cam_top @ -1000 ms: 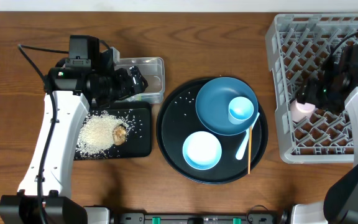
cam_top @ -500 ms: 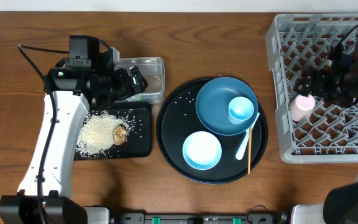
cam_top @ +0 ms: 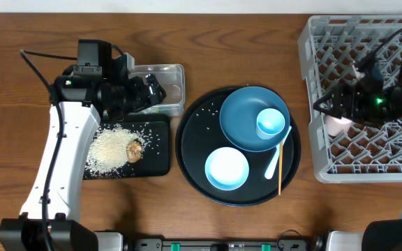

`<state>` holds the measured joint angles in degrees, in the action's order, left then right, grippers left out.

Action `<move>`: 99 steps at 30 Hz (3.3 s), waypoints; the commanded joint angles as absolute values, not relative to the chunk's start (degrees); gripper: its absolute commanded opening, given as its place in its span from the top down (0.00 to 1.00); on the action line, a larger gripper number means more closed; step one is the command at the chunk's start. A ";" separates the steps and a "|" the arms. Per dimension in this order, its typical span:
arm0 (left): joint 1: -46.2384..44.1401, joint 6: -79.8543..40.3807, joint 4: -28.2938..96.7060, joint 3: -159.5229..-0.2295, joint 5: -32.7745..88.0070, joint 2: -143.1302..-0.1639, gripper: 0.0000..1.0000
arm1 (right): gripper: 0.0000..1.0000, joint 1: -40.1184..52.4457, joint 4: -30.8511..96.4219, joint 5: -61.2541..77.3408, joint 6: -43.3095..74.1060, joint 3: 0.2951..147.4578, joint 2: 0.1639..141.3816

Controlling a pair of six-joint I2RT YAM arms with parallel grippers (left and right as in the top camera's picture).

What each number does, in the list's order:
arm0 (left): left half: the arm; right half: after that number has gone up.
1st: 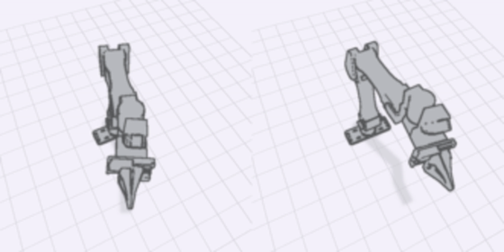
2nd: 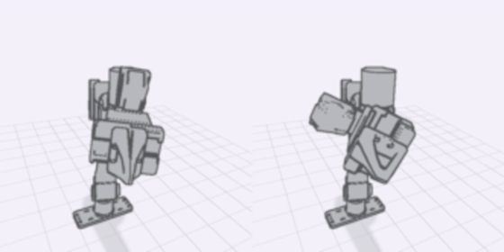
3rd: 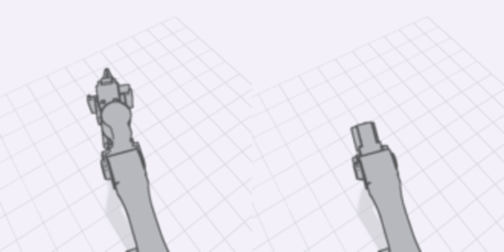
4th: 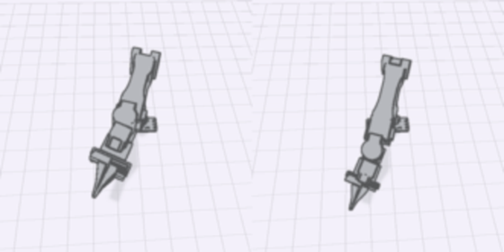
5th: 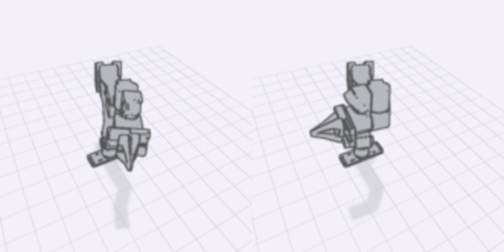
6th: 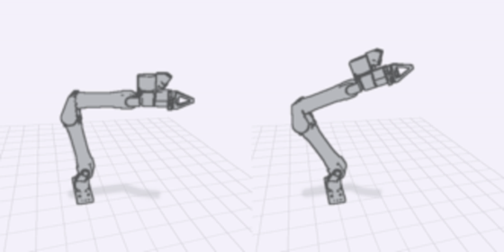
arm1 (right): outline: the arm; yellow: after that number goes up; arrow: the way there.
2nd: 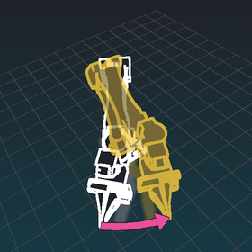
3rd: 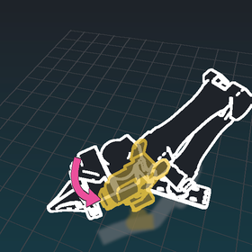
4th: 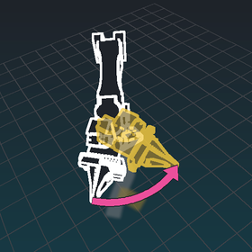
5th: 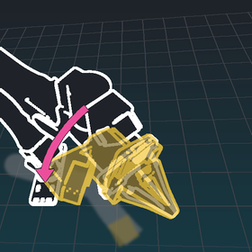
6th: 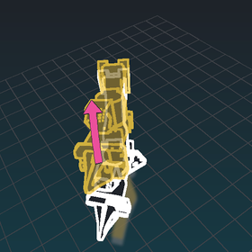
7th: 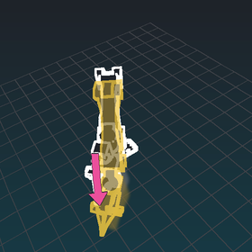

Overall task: Sort waste into correct bins and load items into the dishwasher rack
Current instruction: 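Open the right gripper and lift it away from the pink cup, then move the left gripper over the light-blue cup on the teal plate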

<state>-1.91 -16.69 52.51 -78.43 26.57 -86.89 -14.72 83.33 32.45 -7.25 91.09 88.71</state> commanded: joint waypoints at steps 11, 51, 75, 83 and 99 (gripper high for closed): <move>-1.67 -16.38 52.69 -78.59 26.11 -86.80 0.02 | 0.35 -12.34 84.38 24.23 -7.75 87.83 88.49; -2.04 -12.05 53.74 -78.19 29.12 -86.80 0.94 | 0.63 16.51 65.69 -6.22 13.34 87.20 88.51; -32.16 -20.27 31.11 -78.19 29.28 -98.59 0.64 | 0.24 -1.17 74.81 1.56 8.91 87.20 88.51; -37.56 -20.29 27.38 -78.19 29.06 -102.87 0.43 | 0.23 -1.17 75.72 1.52 7.55 87.20 88.51; -42.46 -21.93 23.81 -78.19 13.85 -104.90 0.43 | 0.24 -1.10 76.16 1.54 7.62 87.20 88.51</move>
<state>-42.35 -21.02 24.75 -78.35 16.60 -103.26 -0.78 76.05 1.37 8.47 87.24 88.71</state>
